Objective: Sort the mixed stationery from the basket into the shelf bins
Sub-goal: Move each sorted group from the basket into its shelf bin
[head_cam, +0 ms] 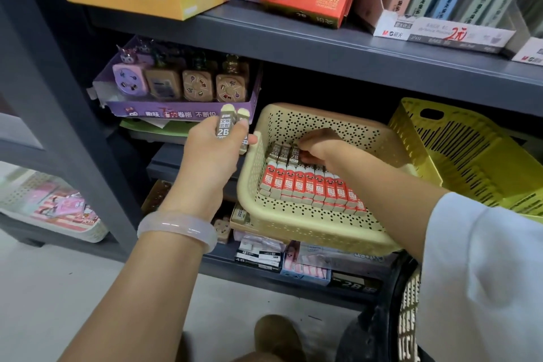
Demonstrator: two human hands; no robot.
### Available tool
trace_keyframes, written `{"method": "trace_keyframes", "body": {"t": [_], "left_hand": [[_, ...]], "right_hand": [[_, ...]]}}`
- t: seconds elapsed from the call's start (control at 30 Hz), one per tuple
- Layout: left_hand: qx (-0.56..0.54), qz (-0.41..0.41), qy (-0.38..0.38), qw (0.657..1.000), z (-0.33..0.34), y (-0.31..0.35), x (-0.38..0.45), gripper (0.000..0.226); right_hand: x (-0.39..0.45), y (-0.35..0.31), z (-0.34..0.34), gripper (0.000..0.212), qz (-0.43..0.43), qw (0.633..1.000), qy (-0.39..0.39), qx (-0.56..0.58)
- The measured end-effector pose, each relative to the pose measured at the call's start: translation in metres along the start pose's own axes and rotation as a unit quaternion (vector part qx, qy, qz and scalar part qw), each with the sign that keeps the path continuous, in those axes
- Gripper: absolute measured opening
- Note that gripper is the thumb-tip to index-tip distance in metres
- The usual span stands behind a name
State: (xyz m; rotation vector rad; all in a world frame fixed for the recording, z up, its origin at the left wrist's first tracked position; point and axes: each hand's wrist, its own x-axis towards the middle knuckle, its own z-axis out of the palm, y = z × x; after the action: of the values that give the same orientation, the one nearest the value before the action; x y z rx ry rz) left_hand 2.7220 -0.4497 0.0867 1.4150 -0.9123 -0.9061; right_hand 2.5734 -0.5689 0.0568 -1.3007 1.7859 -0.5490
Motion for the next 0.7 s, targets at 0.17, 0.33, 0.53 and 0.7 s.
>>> {"method": "trace_keyframes", "body": {"t": [0.17, 0.33, 0.53, 0.7], "left_hand": [[-0.022, 0.001, -0.017, 1.000, 0.004, -0.002, 0.002, 0.019], [-0.060, -0.028, -0.057, 0.996, 0.009, -0.005, 0.001, 0.018], [-0.062, -0.023, -0.083, 0.994, 0.017, -0.003, -0.006, 0.015], [-0.059, -0.031, -0.081, 0.995, 0.014, -0.003, -0.006, 0.013]], "right_hand": [[-0.003, 0.000, -0.001, 0.027, -0.027, 0.998, -0.005, -0.057], [-0.032, -0.010, -0.017, 0.025, -0.124, 0.969, -0.128, 0.172], [-0.056, -0.015, -0.017, 0.013, -0.199, 0.914, -0.280, 0.216], [-0.047, -0.012, -0.029, 0.012, -0.179, 0.920, -0.219, 0.270]]}}
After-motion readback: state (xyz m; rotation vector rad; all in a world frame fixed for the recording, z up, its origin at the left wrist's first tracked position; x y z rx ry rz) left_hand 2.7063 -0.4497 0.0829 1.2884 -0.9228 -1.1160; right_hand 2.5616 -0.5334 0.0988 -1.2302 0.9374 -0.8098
